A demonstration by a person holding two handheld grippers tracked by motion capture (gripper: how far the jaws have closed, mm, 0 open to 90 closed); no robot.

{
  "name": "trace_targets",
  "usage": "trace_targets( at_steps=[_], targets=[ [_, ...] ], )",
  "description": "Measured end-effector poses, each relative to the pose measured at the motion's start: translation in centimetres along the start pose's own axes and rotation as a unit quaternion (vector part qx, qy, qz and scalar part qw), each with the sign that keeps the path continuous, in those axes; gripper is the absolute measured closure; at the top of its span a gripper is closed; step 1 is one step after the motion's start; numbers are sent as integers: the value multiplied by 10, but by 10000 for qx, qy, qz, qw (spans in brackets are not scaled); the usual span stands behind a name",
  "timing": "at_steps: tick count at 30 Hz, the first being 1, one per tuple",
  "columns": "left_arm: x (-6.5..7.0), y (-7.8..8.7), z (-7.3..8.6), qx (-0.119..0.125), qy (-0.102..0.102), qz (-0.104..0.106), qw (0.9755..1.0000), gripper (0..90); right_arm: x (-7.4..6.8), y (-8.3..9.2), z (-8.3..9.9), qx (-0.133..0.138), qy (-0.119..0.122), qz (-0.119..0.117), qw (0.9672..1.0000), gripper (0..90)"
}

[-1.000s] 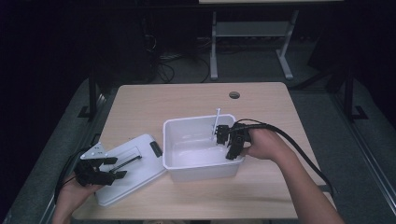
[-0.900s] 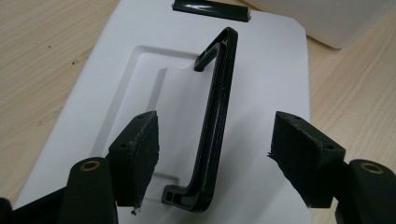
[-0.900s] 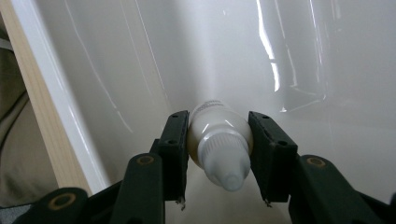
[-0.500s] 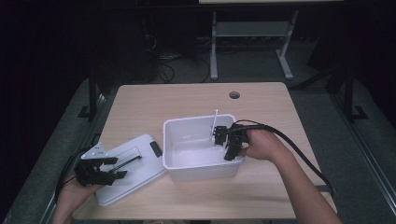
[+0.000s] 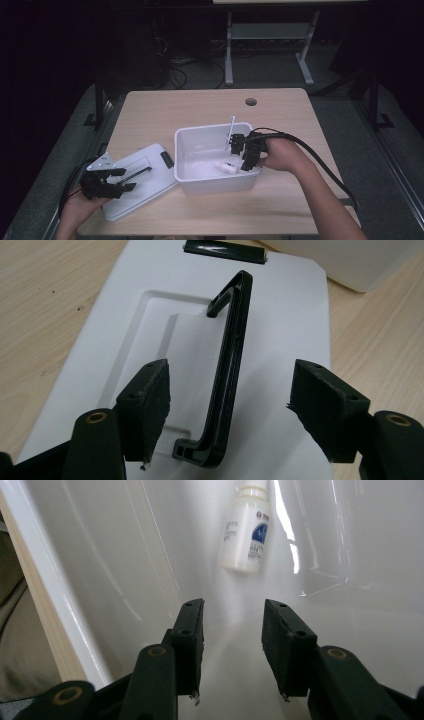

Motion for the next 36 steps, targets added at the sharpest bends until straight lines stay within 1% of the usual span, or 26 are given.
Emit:
trace_targets(
  at_steps=[3, 6, 7, 8, 11, 12, 13, 18, 20, 22, 23, 24, 27, 29, 30, 31, 32, 33, 36],
  targets=[
    [0, -1, 0, 8, 11, 1, 10000, 316, -1, 2, 1, 28, -8, 16, 10000, 593],
    [0, -1, 0, -25, -18, 9, 10000, 316, -1, 9, 3, 142, -53, 46, 9999, 588],
    [0, -1, 0, -29, -25, 13, 10000, 316, -1, 9, 3, 142, -53, 46, 9999, 588],
    [0, -2, -1, -23, -18, 13, 10000, 316, -1, 13, 4, 197, -88, 61, 9997, 585],
    [1, -2, -1, -20, -4, 16, 10000, 316, 0, 17, 6, 238, -113, 96, 9996, 580],
    [1, -2, -1, -32, -15, 10, 10000, 316, 0, 23, 9, 296, -148, 121, 9994, 576],
    [1, -2, -1, -32, -15, 10, 10000, 316, 0, 23, 9, 296, -148, 121, 9994, 576],
    [1, -4, -2, -35, -26, 21, 10000, 316, 2, 40, 16, 521, -262, 220, 9981, 576],
    [1, -4, -2, -29, -30, 25, 10000, 316, 2, 41, 17, 508, -281, 230, 9981, 576],
    [1, -4, -2, -24, -28, 24, 10000, 316, 2, 48, 18, 557, -290, 278, 9976, 576],
    [1, -3, -2, -27, -26, 23, 10000, 316, 2, 48, 18, 557, -290, 278, 9976, 576],
    [1, -3, -2, -20, -22, 27, 10000, 316, 2, 53, 21, 564, -316, 316, 9974, 576],
    [1, -2, -2, -7, -24, 21, 10000, 316, 2, 58, 23, 583, -323, 363, 9971, 575],
    [0, -2, -2, 4, -25, 23, 10000, 316, 2, 62, 27, 577, -355, 402, 9969, 558],
    [0, -1, -2, 9, -11, 21, 10000, 316, 2, 67, 32, 569, -413, 451, 9965, 549],
    [0, -1, -2, 9, -11, 21, 10000, 316, 2, 67, 32, 569, -413, 451, 9965, 549],
    [1, -1, -2, 13, -9, 22, 10000, 316, 2, 73, 39, 588, -480, 509, 9958, 547],
    [1, -1, -2, 10, -16, 22, 10000, 316, 2, 73, 39, 588, -480, 509, 9958, 547],
    [1, -3, -3, -16, -41, 36, 10000, 316, 2, 81, 51, 619, -571, 571, 9948, 540]
  ],
)
Point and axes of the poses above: each handheld gripper's, and its own axes: y roughly backward along the jaws, z roughly out of its underside, x roughly to its right, the point moved 3 cm from there along -y, roughly forward along the jaws, and after that the axes turned 3 degrees about z, right-handed, at the moved point
